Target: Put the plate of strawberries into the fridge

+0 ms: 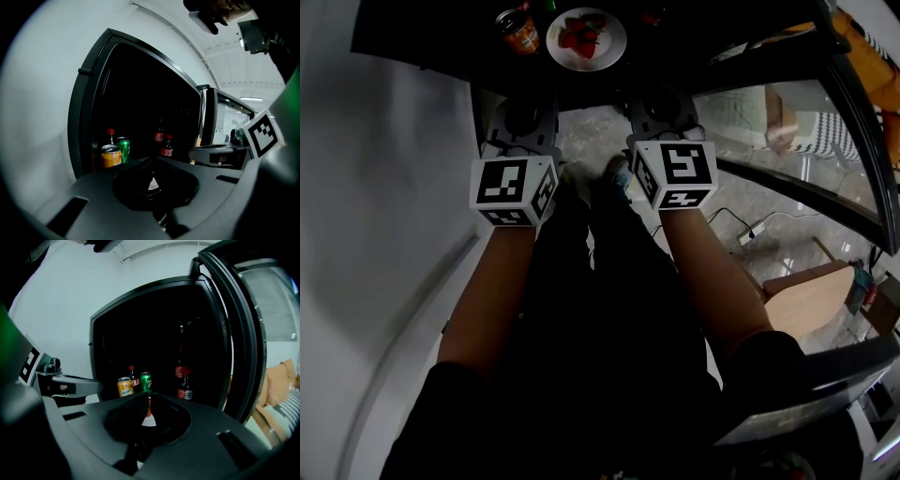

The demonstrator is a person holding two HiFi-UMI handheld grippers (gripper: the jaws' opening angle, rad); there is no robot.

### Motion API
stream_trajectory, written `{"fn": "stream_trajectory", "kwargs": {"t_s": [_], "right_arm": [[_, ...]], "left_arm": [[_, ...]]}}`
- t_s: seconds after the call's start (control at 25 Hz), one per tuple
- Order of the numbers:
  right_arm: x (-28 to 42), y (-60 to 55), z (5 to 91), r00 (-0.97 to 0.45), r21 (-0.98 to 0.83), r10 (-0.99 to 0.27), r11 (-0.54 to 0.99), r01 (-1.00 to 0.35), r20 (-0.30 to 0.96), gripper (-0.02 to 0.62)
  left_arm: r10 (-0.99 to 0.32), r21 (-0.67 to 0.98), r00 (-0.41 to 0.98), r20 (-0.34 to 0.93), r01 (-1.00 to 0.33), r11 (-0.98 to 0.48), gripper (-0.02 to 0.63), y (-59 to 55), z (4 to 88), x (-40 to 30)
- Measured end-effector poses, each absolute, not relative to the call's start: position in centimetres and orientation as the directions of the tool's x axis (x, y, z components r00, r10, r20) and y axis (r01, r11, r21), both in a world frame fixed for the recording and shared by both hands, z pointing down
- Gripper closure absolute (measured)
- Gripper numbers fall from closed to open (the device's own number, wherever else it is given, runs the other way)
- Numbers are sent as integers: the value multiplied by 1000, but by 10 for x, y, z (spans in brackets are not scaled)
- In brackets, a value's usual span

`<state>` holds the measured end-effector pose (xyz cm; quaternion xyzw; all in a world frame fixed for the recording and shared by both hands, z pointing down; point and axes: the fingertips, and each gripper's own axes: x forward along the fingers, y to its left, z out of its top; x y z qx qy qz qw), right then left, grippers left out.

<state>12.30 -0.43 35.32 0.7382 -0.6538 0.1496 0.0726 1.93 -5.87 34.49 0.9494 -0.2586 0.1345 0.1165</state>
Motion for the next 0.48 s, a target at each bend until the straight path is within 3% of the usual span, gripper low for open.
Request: {"fn": "stream_trajectory", "kwargs": {"t_s": [0.48], "right_arm": [[116,22,353,78,-88,-964,-103,-991,256,574]], "left_arm": [[-450,121,845,288,-498,-859,602,-27,352,29]]}}
